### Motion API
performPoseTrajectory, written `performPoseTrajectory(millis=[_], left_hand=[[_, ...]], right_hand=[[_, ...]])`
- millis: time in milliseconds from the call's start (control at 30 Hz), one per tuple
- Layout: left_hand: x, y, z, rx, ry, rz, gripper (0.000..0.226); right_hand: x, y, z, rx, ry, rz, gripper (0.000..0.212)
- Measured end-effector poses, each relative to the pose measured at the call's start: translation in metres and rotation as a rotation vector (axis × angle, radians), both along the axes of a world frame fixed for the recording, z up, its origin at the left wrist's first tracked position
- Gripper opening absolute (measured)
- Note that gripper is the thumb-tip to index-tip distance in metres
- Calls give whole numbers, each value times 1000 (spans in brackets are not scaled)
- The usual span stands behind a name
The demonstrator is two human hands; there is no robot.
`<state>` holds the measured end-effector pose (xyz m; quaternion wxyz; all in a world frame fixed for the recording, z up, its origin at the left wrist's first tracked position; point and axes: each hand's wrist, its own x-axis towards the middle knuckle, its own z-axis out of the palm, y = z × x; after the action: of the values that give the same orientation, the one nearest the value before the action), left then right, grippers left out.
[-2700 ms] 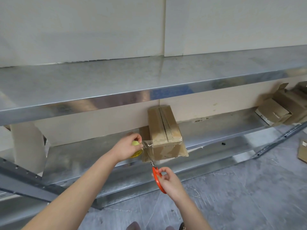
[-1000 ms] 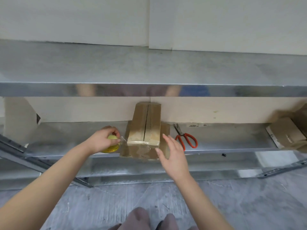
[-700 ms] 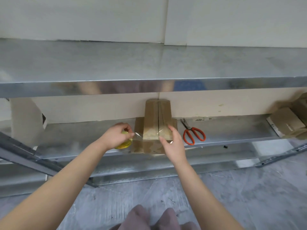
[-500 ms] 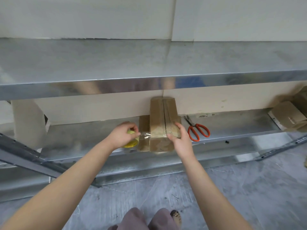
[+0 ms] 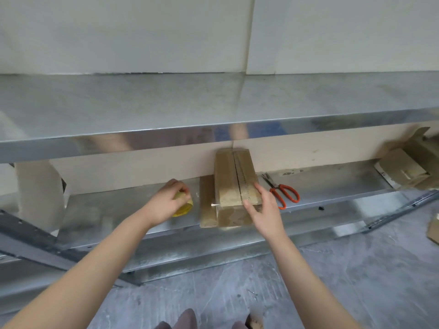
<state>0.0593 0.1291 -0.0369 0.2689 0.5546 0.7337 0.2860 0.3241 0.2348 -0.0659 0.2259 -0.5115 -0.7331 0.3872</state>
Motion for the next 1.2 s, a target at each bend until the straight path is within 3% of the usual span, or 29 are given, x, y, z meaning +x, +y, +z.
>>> performPoseTrajectory(millis=[100, 233, 433, 600, 800, 900, 1000, 1067, 1200], left_hand=[[6, -4, 11, 1, -10, -59, 29], [11, -9, 18, 92, 35, -92, 25], [25, -16, 26, 244, 94, -142, 25], [27, -27, 27, 295, 136, -108, 29], [31, -46, 9, 177, 176, 132, 81], [21, -49, 4, 152, 128, 241, 78], [10, -54, -1, 173, 205, 106, 75], [2, -66, -10, 174, 145, 30, 64], [-15, -83, -26, 199, 177, 19, 40]], right_hand=[[0, -9, 12, 246, -205, 22, 53], [-19, -24, 37, 565, -233, 105, 43], [-64, -49, 53, 344, -138, 296, 44], [-73, -59, 51, 216, -24, 245, 10], [-74, -64, 52, 134, 33, 267, 7], [-78, -80, 46, 251, 1, 349, 10], [-79, -87, 37, 177, 67, 274, 14], [-81, -84, 33, 93, 89, 228, 15], [-97, -93, 25, 108, 44, 294, 14]])
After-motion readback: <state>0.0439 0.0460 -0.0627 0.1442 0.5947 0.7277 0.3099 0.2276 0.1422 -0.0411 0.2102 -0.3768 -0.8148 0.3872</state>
